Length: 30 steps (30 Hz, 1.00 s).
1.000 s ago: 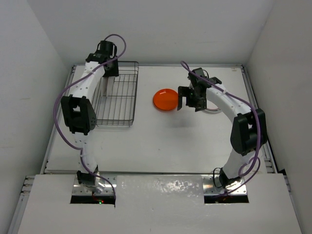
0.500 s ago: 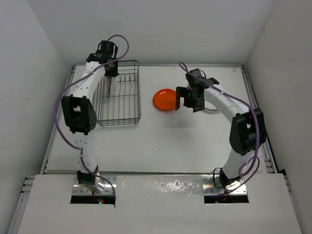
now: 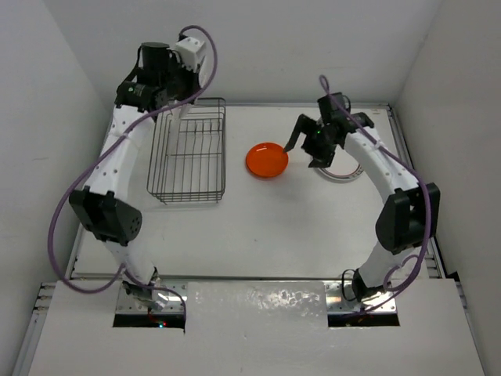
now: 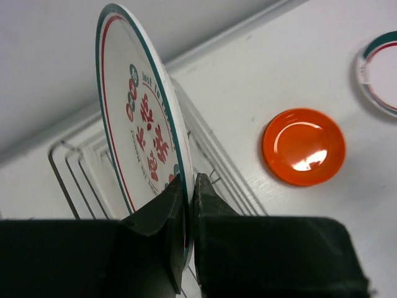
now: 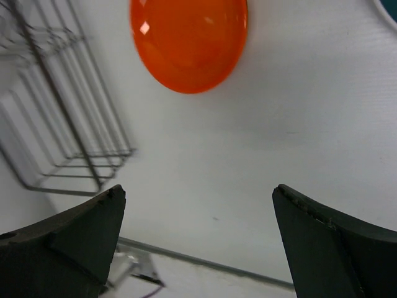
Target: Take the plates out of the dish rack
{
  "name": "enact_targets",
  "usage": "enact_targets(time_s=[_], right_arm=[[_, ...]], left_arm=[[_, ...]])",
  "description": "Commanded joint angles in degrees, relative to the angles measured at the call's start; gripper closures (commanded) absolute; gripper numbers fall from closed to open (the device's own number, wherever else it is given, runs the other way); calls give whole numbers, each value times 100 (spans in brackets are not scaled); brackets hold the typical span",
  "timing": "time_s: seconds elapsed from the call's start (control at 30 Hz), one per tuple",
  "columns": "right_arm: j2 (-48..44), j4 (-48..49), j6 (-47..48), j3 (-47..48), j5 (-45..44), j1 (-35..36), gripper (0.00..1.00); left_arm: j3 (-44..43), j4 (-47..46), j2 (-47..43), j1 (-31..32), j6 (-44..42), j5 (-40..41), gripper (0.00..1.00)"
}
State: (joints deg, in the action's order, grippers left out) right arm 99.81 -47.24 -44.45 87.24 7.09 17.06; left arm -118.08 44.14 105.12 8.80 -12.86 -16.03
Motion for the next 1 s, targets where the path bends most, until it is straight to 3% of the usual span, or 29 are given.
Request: enact_targets(time_s=[0.0, 0.13, 0.17, 0.3, 0.4, 0.57, 0.67, 0.77, 0.83, 0.9, 0.97], right_arm=[[-497, 529, -1029, 363, 836, -518, 1], [-192, 489, -1470, 1248, 1355, -1186, 1], [-68, 253, -1505, 1843, 1521, -1274, 1], [363, -328, -1427, 2815, 1655, -1433, 1], [268, -391, -1269, 2370, 1839, -1407, 1], [-400, 233, -1137, 841, 1945, -1258, 6], [-418, 495, -1022, 585, 2164, -1082, 10], [-489, 856, -1110, 303, 2437, -1038, 27], [-550, 910, -1031, 232, 2358, -1047, 55], [-638, 971, -1022, 75, 2166, -1152, 100], [-743, 1068, -1013, -101, 2016, -1274, 100]], left_arm=[[337, -898, -835, 1110, -978, 299, 100], [1663, -1460, -1178, 2308, -1735, 1899, 100], [1874, -1731, -1283, 2754, -2050, 2502, 100], [2876, -2374, -1503, 3617, -2747, 3298, 100], [3010, -2629, -1547, 4076, -3029, 3571, 100], [2896, -2612, -1398, 4630, -3301, 3809, 100], [2738, -2542, -1275, 4841, -3284, 3757, 100], [2598, -2446, -1082, 5008, -3284, 3835, 100], [2466, -2375, -906, 5114, -3223, 3950, 100], [2369, -2392, -775, 5150, -3031, 4203, 100], [2342, -2349, -678, 5141, -2881, 4502, 85]])
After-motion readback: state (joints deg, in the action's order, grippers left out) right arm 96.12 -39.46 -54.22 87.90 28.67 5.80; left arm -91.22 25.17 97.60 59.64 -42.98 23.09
